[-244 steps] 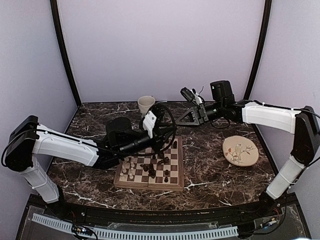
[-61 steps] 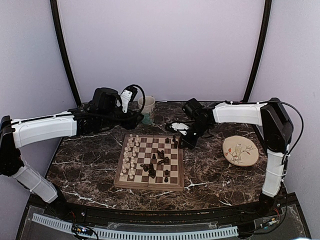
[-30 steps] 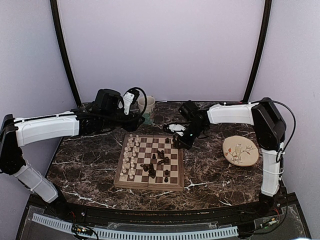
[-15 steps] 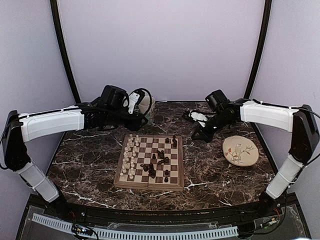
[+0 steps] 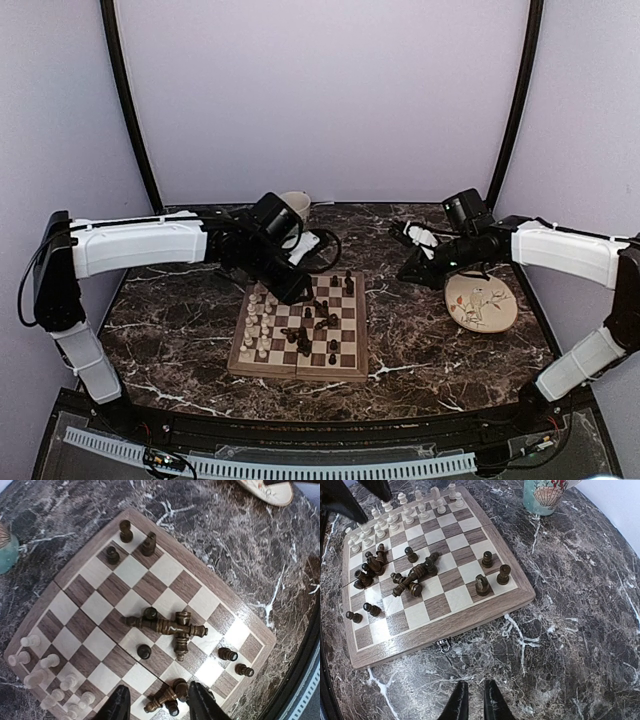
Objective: Set up the chess pieces on the board
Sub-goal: Pick up the king from the chessboard.
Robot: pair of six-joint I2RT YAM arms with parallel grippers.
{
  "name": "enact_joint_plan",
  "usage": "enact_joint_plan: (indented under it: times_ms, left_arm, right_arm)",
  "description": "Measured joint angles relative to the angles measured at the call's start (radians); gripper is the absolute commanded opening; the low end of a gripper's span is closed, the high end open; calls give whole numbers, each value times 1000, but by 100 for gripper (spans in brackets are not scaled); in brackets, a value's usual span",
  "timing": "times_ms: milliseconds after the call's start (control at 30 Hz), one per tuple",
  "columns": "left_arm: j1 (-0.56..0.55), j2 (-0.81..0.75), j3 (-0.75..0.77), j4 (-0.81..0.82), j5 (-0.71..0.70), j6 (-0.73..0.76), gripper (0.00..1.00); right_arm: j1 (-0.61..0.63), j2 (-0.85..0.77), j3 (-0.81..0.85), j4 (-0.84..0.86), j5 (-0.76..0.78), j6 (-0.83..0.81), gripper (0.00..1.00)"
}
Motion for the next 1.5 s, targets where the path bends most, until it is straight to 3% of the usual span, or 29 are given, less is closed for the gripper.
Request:
enact_joint_plan:
  times_ms: [233,467,633,833,933,1067,1500]
  left_arm:
    - [-55,182,98,-102,-74,32,42]
    - [-54,196,106,-86,-126,77,43]
    - [-29,188,112,-66,-140,70,50]
    - [102,-3,-69,26,-159,-36,62]
    - [162,-151,-156,58,-208,-81,63]
    - [163,-279,-208,94,-243,-114,63]
    - [164,-324,-307,132,-266,-149,62]
  right_arm:
    - [-4,-15,-22,27,-2,-7,15]
    - [-4,-15,-22,30,-19,-3,23]
    - [30,19,10,29,-54,66,30]
    - [217,165,156,12,14,124,32]
    - [291,253,248,-5,63,140,33]
    - [349,349,337,-26,111,148,34]
    - [470,414,346,-70,291,146,37]
